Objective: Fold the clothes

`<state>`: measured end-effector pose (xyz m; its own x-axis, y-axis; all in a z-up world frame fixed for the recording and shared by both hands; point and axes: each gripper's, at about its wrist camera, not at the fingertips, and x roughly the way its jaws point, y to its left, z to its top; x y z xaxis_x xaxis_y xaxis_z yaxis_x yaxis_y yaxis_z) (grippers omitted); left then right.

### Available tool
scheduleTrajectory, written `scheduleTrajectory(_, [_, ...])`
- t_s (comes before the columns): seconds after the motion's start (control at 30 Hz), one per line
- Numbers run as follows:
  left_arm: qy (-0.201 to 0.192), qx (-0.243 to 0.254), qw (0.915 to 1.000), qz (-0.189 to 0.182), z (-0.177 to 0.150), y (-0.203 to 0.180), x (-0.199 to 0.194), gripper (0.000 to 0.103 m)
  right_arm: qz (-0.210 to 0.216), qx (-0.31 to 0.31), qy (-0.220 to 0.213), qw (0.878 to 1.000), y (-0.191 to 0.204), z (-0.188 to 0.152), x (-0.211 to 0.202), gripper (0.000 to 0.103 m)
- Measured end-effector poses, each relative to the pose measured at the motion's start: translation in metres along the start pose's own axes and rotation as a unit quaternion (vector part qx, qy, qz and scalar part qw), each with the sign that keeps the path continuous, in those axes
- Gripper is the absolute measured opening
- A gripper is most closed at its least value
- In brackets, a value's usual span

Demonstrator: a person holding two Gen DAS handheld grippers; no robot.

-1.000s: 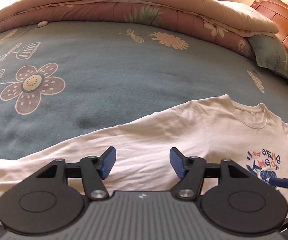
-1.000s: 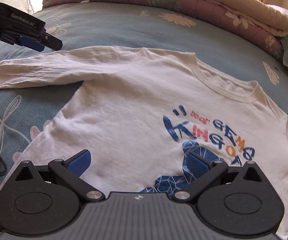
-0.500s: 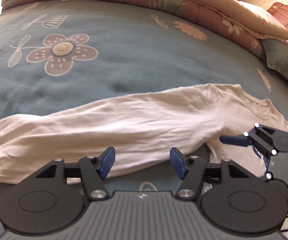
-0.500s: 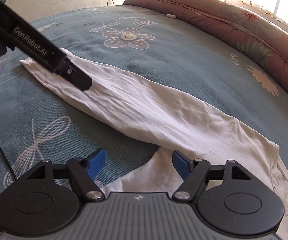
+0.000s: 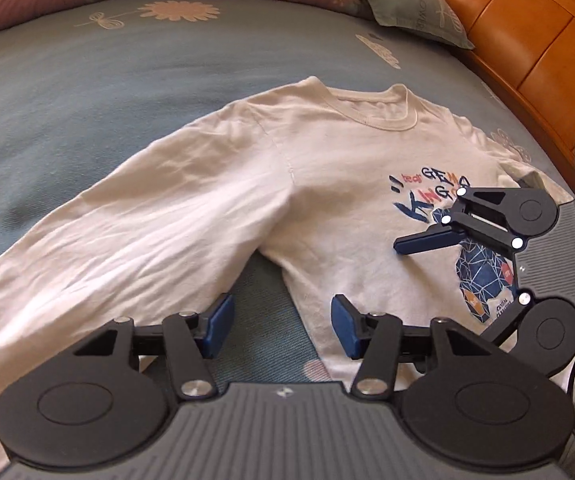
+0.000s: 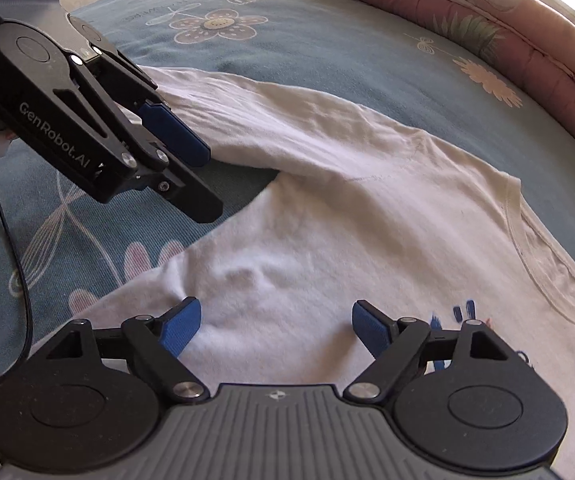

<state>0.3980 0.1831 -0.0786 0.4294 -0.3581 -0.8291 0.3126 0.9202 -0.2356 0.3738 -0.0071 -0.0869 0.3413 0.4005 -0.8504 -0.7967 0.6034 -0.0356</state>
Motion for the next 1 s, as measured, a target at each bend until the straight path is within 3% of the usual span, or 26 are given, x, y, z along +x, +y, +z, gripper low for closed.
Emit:
scheduleTrajectory(0.07, [-0.015,0.002,0.9998,0.012,0.004,0.000,-0.001,0.052,-0.003,0.020,0.004,1.000,-0.004,-0.007,-0.002,0.091])
scheduleTrajectory(0.2, [-0.042,-0.012,0.9987,0.026,0.013,0.007,-0.007,0.054,-0.007,0.055,0.005,0.998,-0.008,-0.018,0.001,0.103])
scheduleTrajectory(0.53, [-0.045,-0.024,0.9980,0.038,0.024,0.010,0.001,0.052,0.000,0.059,-0.006,0.998,-0.011,-0.021,0.003,0.103])
scheduleTrajectory(0.77, [-0.065,-0.094,0.9932,0.024,0.021,0.028,-0.011,0.053,0.007,0.036,-0.053,0.998,-0.004,0.014,-0.001,0.063])
scheduleTrajectory(0.93, [-0.083,-0.138,0.9869,0.000,0.021,0.037,-0.024,0.054,0.006,0.006,-0.077,0.997,0.006,0.056,0.022,0.055])
scheduleTrajectory(1.0, [-0.091,-0.160,0.9829,-0.004,0.018,0.041,-0.032,0.054,-0.001,0.006,-0.069,0.998,0.008,0.068,0.037,0.045])
